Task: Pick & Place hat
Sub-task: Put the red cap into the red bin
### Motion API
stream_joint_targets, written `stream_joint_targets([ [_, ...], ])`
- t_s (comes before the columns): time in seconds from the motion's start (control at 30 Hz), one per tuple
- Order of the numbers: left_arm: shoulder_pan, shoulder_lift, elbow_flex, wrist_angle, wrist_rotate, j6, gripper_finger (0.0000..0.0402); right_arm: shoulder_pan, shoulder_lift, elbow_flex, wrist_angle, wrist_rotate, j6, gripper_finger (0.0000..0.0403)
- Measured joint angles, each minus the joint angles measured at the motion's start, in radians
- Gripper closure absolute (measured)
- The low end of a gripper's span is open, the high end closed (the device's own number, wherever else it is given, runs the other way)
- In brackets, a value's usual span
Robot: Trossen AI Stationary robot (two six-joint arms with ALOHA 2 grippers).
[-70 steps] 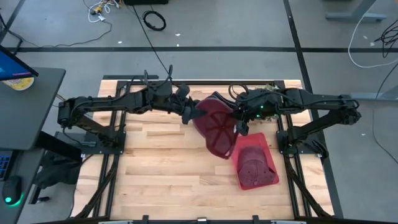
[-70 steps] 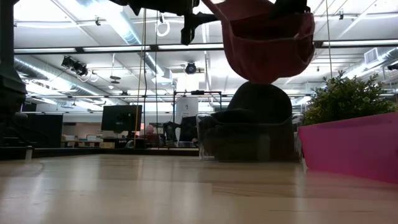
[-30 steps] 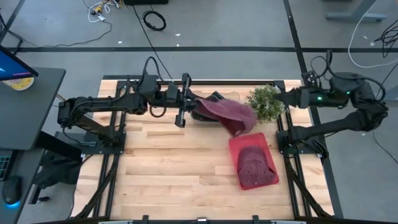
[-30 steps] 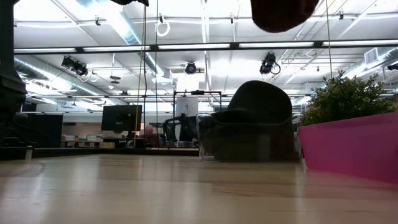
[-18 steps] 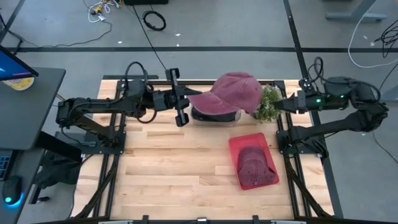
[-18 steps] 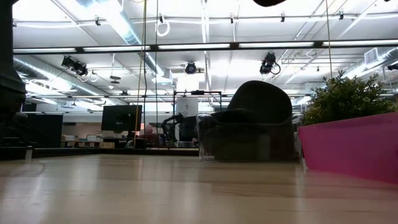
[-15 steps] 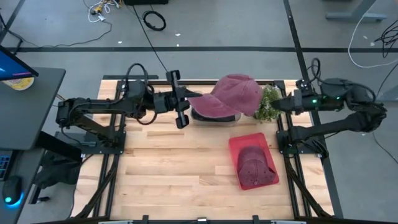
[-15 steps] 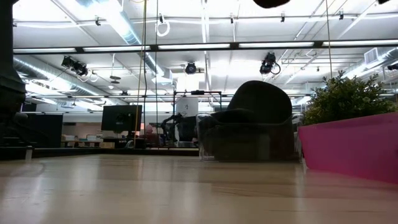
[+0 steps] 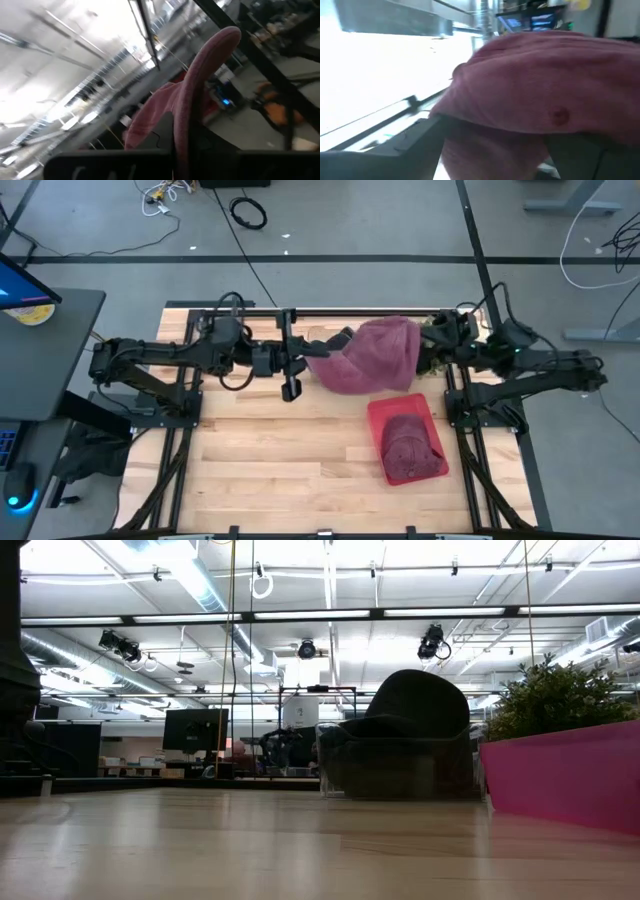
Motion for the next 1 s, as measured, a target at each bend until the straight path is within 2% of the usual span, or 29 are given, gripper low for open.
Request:
stream_joint_targets([
  [0.13,-0.018,0.001,0.0,-0.086,-0.014,0.005,0.039,0.0,0.039,-0.032,0.101,-0.011,0.052,0.008],
  [0.47,-0.042,0.001,0.0,-0.146,-0.064,0.007,0.039,0.007,0.016,-0.032,0.108,-0.037,0.093,0.0079],
  [0.57,-0.042,0.002,0.0,-0.147,-0.071,0.007,0.039,0.007,-0.019,-0.032,0.07,-0.049,0.085,0.0078],
  [0.8,-0.053,0.002,0.0,-0.134,-0.033,0.005,0.039,-0.004,-0.078,-0.032,-0.179,-0.009,0.059,0.008],
  [1.0,-0.071,0.002,0.0,-0.137,-0.027,0.005,0.039,-0.01,-0.038,-0.031,-0.117,-0.045,0.088,0.008],
])
